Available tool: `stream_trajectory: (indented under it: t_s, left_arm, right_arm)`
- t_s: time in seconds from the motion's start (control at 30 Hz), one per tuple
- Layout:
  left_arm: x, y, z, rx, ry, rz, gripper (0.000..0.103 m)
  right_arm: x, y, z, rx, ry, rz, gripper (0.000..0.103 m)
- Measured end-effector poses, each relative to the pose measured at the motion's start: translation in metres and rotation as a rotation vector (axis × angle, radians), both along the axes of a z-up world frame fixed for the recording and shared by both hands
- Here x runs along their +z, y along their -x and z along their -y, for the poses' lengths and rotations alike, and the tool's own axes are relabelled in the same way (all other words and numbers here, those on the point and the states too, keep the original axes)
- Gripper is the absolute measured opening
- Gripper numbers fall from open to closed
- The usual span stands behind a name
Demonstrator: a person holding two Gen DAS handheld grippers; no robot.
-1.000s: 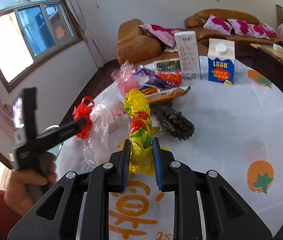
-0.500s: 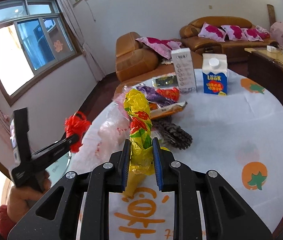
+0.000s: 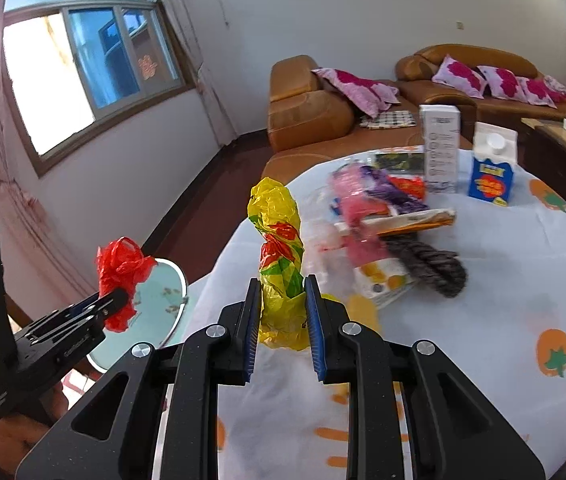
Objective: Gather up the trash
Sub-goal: 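Grasp yellow-green wrapper with right tool while left tool grasps red plastic bag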
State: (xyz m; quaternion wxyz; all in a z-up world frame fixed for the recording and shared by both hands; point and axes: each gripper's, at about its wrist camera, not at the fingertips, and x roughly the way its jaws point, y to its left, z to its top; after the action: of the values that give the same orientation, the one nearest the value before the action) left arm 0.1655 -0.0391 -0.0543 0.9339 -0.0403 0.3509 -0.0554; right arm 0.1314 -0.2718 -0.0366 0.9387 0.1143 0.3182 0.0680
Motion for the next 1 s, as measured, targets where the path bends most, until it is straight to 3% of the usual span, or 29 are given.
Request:
stream_trajectory:
  t_s: [0.6,1.0]
  left_arm:
    - [-0.002,0.019,-0.071,0.111,0.029,0.006,0.028]
    - [-0.006,0.02,-0.091,0.155,0.035,-0.006,0.028]
  right_arm:
    - [-0.001,-0.015,-0.076,0.116,0.069,-0.007,0.023]
    - [-0.006,-0.025,-0.111,0.177,0.076,-0.019,0.023]
